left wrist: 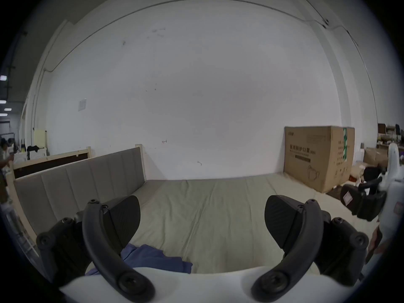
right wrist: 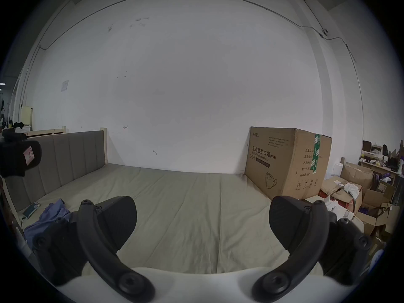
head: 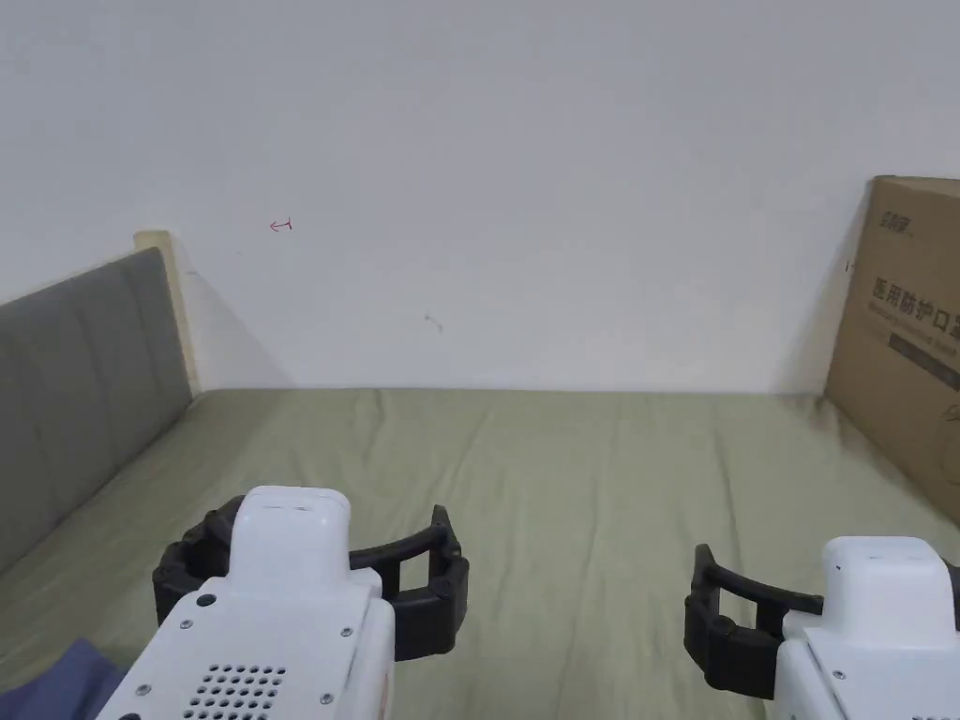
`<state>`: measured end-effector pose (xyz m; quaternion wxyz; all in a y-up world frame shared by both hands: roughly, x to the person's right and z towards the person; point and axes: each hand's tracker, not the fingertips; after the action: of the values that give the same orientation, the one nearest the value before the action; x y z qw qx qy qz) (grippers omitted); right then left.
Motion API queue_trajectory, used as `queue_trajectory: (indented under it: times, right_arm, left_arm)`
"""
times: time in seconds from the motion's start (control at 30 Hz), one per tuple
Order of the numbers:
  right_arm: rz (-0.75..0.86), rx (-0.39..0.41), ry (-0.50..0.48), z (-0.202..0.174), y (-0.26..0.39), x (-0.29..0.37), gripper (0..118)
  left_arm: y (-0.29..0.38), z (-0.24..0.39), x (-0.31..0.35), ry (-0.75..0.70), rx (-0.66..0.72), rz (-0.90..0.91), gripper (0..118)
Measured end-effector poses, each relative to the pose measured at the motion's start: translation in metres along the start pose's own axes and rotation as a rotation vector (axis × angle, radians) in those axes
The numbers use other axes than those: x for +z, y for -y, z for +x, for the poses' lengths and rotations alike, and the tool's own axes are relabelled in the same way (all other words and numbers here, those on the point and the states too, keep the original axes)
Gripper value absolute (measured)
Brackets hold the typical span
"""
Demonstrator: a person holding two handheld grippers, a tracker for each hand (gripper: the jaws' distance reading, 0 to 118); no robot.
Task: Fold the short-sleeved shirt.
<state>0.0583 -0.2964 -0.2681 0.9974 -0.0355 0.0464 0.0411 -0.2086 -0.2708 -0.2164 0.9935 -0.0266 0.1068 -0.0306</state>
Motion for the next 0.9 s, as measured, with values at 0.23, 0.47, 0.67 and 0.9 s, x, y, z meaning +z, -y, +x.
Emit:
queue_trajectory:
  times: [0.23, 0.47, 0.67, 0.9]
  right_arm:
    - [-0.009, -0.001, -0.001, 0.0, 0.002, -0.002, 118]
    - [-0.019, -0.027, -0.025, 0.003, 0.005, -0.003, 118]
    - [-0.024, -0.032, -0.024, 0.004, 0.005, -0.005, 118]
    - [-0.026, -0.072, -0.043, 0.008, -0.003, -0.004, 118]
  left_arm:
    - [0.007, 0.0, -0.006, 0.004, 0.027, -0.044, 115]
    - [0.007, 0.002, -0.005, -0.005, -0.009, -0.024, 115]
    - [0.009, -0.002, -0.007, 0.065, 0.048, -0.043, 115]
    - [0.011, -0.014, -0.009, 0.058, 0.174, -0.02, 115]
